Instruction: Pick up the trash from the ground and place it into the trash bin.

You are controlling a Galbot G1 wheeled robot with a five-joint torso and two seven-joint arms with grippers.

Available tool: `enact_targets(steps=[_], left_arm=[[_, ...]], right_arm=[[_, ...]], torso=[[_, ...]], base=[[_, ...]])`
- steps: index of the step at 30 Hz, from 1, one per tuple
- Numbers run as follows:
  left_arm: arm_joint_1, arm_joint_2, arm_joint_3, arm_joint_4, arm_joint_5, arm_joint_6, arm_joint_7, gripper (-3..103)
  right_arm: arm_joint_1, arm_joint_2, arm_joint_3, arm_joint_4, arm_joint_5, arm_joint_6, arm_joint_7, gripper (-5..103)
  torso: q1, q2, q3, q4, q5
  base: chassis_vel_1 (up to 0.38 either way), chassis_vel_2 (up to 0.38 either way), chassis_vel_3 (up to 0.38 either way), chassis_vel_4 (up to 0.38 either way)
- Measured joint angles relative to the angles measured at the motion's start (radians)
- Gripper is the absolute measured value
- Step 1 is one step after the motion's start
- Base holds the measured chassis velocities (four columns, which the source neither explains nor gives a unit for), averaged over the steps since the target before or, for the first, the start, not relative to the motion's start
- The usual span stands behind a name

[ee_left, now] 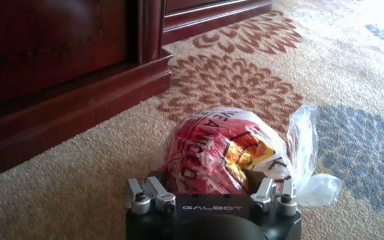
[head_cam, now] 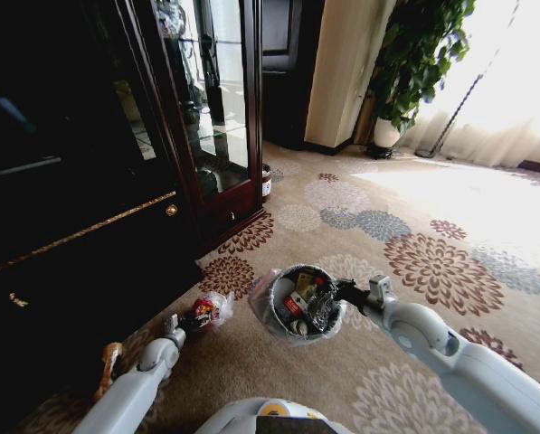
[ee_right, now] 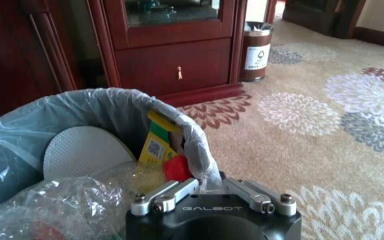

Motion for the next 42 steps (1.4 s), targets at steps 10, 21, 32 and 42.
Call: enact_targets(steps=[10, 21, 32, 42], left_arm=[[-0.037, -0.012, 0.043, 0.057, 0.002, -0.030, 0.016, 45], [0.113, 0.102, -0.095, -0.106, 0.081, -0.251, 0.154, 15], [0.166, 0.195, -0.247, -0.540, 0.170, -0.381, 0.273, 4], [0.099, 0.289, -0.132, -0.783, 0.165, -0.289, 0.265, 4]], right_arm=[[0.003, -0.013, 0.008, -0.006, 0.010, 0.009, -0.007, 1], [0.020, 0.009, -0.006, -0.044, 0.006, 0.010, 0.003, 1], [0.238, 0.036, -0.198, -0.125, 0.270, -0.116, 0.250, 1], [0.528, 0.050, -0.449, -0.181, 0.440, -0.157, 0.342, 1]], torso=[[0.000, 0.000, 0.000, -0.0001, -0.0002], [0.000, 0.000, 0.000, 0.0001, -0.0003], [0.000, 0.000, 0.000, -0.0006, -0.0001], [0.000, 0.000, 0.000, 0.0001, 0.0000]], base=[[0.000, 0.000, 0.000, 0.000], [0.000, 0.000, 0.000, 0.000], [0.000, 0.000, 0.000, 0.000], [0.000, 0.000, 0.000, 0.000]])
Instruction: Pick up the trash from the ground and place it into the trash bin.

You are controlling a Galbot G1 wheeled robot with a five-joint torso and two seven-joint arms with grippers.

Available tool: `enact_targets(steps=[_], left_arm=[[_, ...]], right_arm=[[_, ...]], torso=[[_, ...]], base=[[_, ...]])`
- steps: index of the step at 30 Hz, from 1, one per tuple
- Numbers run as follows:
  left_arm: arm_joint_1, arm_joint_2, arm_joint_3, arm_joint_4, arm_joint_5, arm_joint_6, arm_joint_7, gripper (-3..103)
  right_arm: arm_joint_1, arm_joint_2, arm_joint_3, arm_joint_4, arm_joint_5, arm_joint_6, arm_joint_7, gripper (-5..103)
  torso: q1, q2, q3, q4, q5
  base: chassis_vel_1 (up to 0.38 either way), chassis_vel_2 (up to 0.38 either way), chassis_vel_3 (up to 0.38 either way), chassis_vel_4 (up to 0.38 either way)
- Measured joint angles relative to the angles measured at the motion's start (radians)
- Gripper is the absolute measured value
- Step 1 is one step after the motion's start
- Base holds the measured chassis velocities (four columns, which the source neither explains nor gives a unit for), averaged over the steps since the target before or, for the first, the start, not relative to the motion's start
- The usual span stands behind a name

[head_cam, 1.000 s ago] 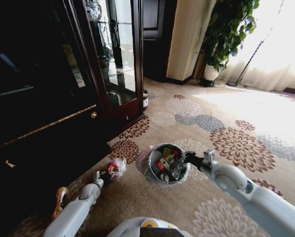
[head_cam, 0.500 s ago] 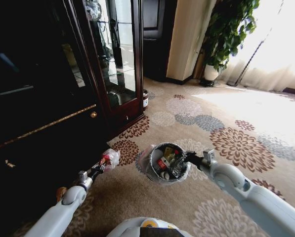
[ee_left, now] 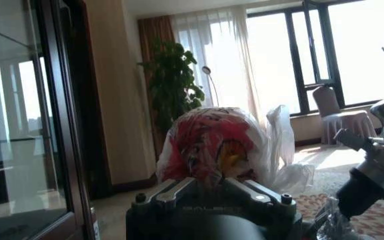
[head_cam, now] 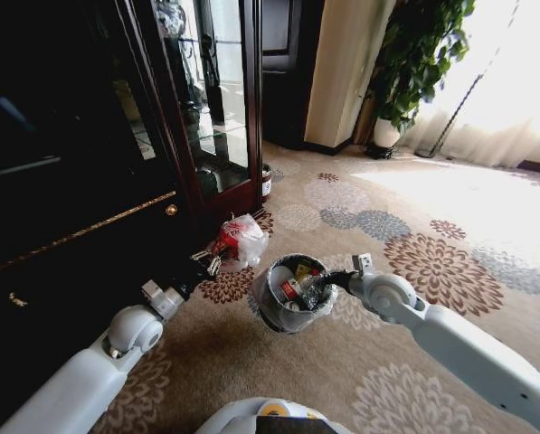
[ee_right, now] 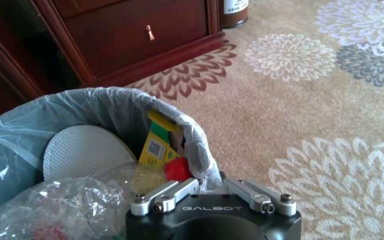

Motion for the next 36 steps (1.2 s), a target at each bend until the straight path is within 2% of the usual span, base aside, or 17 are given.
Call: enact_targets(steps=[1, 4, 7, 15, 19, 21, 22, 24, 26, 29, 31, 34, 36], left_arm=[[0.000, 0.000, 0.000, 0.000, 0.000, 0.000, 0.000, 4], [-0.049, 0.055, 0.060, -0.021, -0.012, 0.021, -0.004, 3], [-0.093, 0.084, 0.103, -0.017, -0.014, 0.031, 0.004, 3], [-0.153, 0.141, 0.173, 0.004, -0.060, 0.073, 0.050, 3], [-0.164, 0.158, 0.202, 0.005, -0.077, 0.094, 0.088, 3], [-0.196, 0.208, 0.234, 0.005, -0.093, 0.110, 0.134, 3], [-0.196, 0.208, 0.234, 0.005, -0.093, 0.110, 0.134, 3], [-0.248, 0.275, 0.248, 0.008, -0.113, 0.135, 0.202, 3], [-0.275, 0.327, 0.249, 0.008, -0.147, 0.161, 0.232, 3], [-0.283, 0.358, 0.238, 0.004, -0.187, 0.190, 0.239, 3], [-0.306, 0.386, 0.230, 0.003, -0.234, 0.244, 0.241, 3], [-0.322, 0.393, 0.230, 0.010, -0.248, 0.274, 0.242, 3], [-0.372, 0.388, 0.287, 0.033, -0.246, 0.311, 0.256, 3]], right_arm=[[0.000, 0.000, 0.000, 0.000, 0.000, 0.000, 0.000, 1], [0.079, 0.009, -0.107, -0.002, 0.005, 0.000, 0.020, 1], [0.122, 0.019, -0.155, 0.000, 0.020, -0.001, 0.034, 1], [0.185, 0.014, -0.195, 0.021, 0.061, -0.011, 0.051, 1], [0.194, 0.009, -0.199, 0.035, 0.065, -0.014, 0.051, 1], [0.207, 0.008, -0.212, 0.045, 0.065, -0.015, 0.051, 1], [0.207, 0.008, -0.212, 0.045, 0.065, -0.015, 0.051, 1], [0.219, 0.015, -0.231, 0.048, 0.060, -0.017, 0.051, 1], [0.236, 0.030, -0.257, 0.048, 0.051, -0.017, 0.048, 1], [0.262, 0.055, -0.287, 0.040, 0.044, -0.019, 0.043, 1], [0.299, 0.094, -0.331, 0.025, 0.035, -0.021, 0.036, 1], [0.333, 0.135, -0.368, 0.008, 0.028, -0.022, 0.030, 1], [0.349, 0.156, -0.384, 0.005, 0.027, -0.022, 0.029, 1]], torso=[[0.000, 0.000, 0.000, 0.0000, 0.0000], [0.000, 0.000, 0.000, -0.0003, -0.0002], [0.000, 0.000, 0.000, -0.0003, -0.0005], [0.000, 0.000, 0.000, -0.0002, -0.0004], [0.000, 0.000, 0.000, -0.0004, -0.0006], [0.000, 0.000, 0.000, -0.0001, -0.0006], [0.000, 0.000, 0.000, -0.0001, -0.0006], [0.000, 0.000, 0.000, -0.0003, -0.0006], [0.000, 0.000, 0.000, -0.0008, -0.0003], [0.000, 0.000, 0.000, -0.0001, -0.0005], [0.000, 0.000, 0.000, 0.0001, -0.0006], [0.000, 0.000, 0.000, 0.0003, -0.0005], [0.000, 0.000, 0.000, 0.0005, -0.0006]], base=[[0.000, 0.000, 0.000, 0.000], [0.000, 0.000, 0.000, 0.000], [0.000, 0.000, 0.000, 0.000], [0.000, 0.000, 0.000, 0.000], [0.000, 0.000, 0.000, 0.000], [0.000, 0.000, 0.000, 0.000], [0.000, 0.000, 0.000, 0.000], [0.000, 0.000, 0.000, 0.000], [0.000, 0.000, 0.000, 0.000], [0.000, 0.000, 0.000, 0.000], [0.000, 0.000, 0.000, 0.000], [0.000, 0.000, 0.000, 0.000], [0.000, 0.000, 0.000, 0.000]])
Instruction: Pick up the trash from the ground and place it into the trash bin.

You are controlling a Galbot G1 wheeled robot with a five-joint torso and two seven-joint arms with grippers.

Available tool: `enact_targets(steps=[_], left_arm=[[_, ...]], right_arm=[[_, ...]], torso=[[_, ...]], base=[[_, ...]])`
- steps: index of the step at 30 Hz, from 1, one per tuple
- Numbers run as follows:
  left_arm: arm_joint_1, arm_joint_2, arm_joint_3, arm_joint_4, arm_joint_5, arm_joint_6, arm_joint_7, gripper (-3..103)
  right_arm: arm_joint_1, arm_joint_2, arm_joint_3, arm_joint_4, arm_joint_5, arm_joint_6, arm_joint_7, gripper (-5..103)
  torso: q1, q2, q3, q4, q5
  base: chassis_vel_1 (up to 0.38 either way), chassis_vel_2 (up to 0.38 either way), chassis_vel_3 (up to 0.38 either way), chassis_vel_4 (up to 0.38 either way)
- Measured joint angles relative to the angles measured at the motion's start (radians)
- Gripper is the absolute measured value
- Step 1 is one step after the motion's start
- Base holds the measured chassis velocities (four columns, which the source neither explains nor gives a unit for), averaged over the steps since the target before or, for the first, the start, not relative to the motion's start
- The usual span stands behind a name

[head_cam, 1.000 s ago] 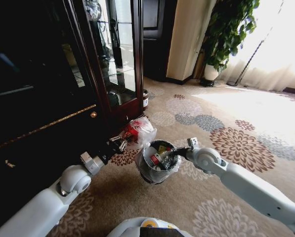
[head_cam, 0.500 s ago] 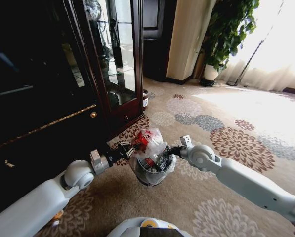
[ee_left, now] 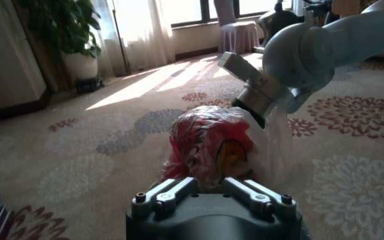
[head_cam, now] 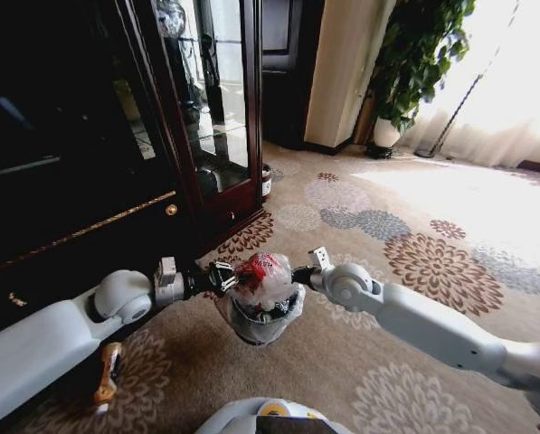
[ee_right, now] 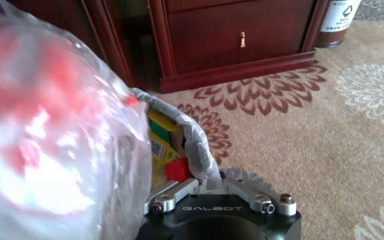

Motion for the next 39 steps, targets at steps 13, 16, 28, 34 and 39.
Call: enact_targets(steps=[13, 16, 28, 34, 39], left_arm=[[0.054, -0.013, -0.006, 0.072, 0.156, -0.001, 0.058, 3], [0.016, -0.027, 0.021, 0.107, 0.181, 0.007, 0.073, 3], [-0.126, -0.098, 0.155, 0.135, 0.167, 0.052, 0.013, 14], [-0.131, -0.101, 0.159, 0.142, 0.169, 0.058, 0.015, 36], [-0.122, -0.095, 0.147, 0.137, 0.170, 0.059, 0.019, 52]], right_arm=[[0.024, -0.040, 0.044, 0.002, -0.003, -0.006, -0.050, 1], [0.038, -0.046, 0.047, 0.009, -0.016, -0.006, -0.069, 1], [0.045, -0.017, 0.012, 0.012, -0.046, -0.003, -0.091, 1], [0.050, -0.011, 0.003, 0.003, -0.046, -0.002, -0.094, 1], [0.056, 0.005, -0.002, -0.012, -0.046, -0.002, -0.096, 1]], torso=[[0.000, 0.000, 0.000, -0.0005, 0.0002], [0.000, 0.000, 0.000, -0.0008, 0.0003], [0.000, 0.000, 0.000, -0.0006, 0.0003], [0.000, 0.000, 0.000, -0.0006, 0.0004], [0.000, 0.000, 0.000, -0.0006, 0.0003]], base=[[0.000, 0.000, 0.000, 0.000], [0.000, 0.000, 0.000, 0.000], [0.000, 0.000, 0.000, 0.000], [0.000, 0.000, 0.000, 0.000], [0.000, 0.000, 0.000, 0.000]])
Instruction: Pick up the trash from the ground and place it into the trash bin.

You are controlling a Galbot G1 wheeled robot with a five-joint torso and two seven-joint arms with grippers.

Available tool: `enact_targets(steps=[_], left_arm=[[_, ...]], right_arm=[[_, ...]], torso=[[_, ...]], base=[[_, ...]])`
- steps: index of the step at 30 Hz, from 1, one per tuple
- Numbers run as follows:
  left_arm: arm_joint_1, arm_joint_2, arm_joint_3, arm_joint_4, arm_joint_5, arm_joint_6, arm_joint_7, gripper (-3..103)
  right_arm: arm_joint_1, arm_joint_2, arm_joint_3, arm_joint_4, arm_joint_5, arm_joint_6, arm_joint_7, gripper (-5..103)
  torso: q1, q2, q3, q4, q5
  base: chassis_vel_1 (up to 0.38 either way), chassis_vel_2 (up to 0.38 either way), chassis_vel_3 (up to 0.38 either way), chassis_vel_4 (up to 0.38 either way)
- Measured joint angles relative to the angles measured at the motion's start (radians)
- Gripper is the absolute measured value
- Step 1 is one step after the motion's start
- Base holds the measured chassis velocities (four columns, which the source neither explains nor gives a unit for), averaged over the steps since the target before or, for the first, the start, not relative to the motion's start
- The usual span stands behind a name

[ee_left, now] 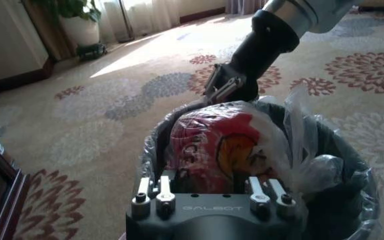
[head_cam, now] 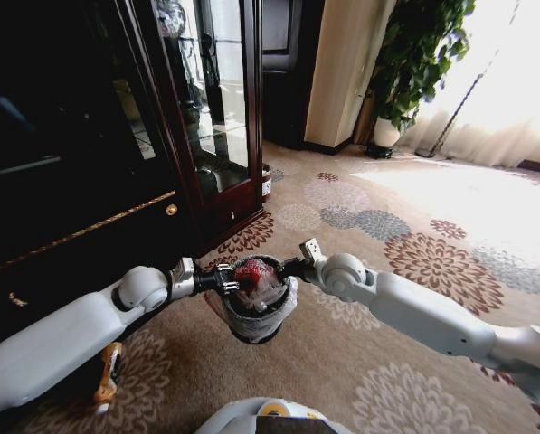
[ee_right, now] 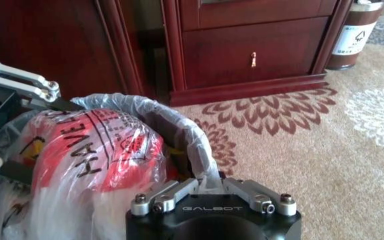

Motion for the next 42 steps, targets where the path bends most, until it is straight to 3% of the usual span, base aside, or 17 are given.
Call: enact_targets(steps=[1, 3, 10, 14, 22, 29, 35, 42], left_arm=[[0.001, 0.004, -0.006, -0.001, -0.004, -0.001, 0.001, 63], [0.000, 0.008, -0.011, -0.002, -0.010, -0.003, 0.001, 63], [0.026, 0.021, -0.086, -0.021, -0.069, -0.040, 0.000, 94], [0.022, 0.013, -0.092, -0.037, -0.102, -0.056, -0.026, 100], [-0.063, -0.043, -0.002, -0.050, -0.157, -0.054, -0.092, 100], [-0.100, -0.079, 0.081, -0.039, -0.156, 0.007, -0.117, 100], [-0.111, -0.060, 0.114, -0.017, -0.071, 0.076, -0.075, 100], [-0.216, -0.073, 0.215, 0.011, -0.061, 0.119, -0.035, 100]], right_arm=[[0.004, 0.008, -0.001, -0.011, 0.001, 0.001, -0.002, 1], [0.006, 0.013, -0.001, -0.019, 0.001, 0.002, -0.003, 1], [0.005, 0.022, 0.012, -0.065, -0.004, 0.004, -0.018, 1], [0.001, 0.022, 0.015, -0.070, -0.009, 0.004, -0.021, 1], [0.005, 0.030, 0.007, -0.065, -0.007, 0.004, -0.004, 1], [0.005, 0.026, 0.002, -0.058, -0.005, 0.004, 0.004, 1], [0.004, 0.025, 0.003, -0.052, -0.006, 0.006, 0.005, 1], [-0.002, 0.031, 0.006, -0.051, -0.010, 0.013, 0.004, 1]], torso=[[0.000, 0.000, 0.000, 0.0001, 0.0000], [0.000, 0.000, 0.000, 0.0001, 0.0000], [0.000, 0.000, 0.000, 0.0000, 0.0000], [0.000, 0.000, 0.000, 0.0000, 0.0001], [0.000, 0.000, 0.000, -0.0001, 0.0002], [0.000, 0.000, 0.000, -0.0001, 0.0003], [0.000, 0.000, 0.000, 0.0003, -0.0001], [0.000, 0.000, 0.000, -0.0002, 0.0000]], base=[[0.000, 0.000, 0.000, 0.000], [0.000, 0.000, 0.000, 0.000], [0.000, 0.000, 0.000, 0.000], [0.000, 0.000, 0.000, 0.000], [0.000, 0.000, 0.000, 0.000], [0.000, 0.000, 0.000, 0.000], [0.000, 0.000, 0.000, 0.000], [0.000, 0.000, 0.000, 0.000]])
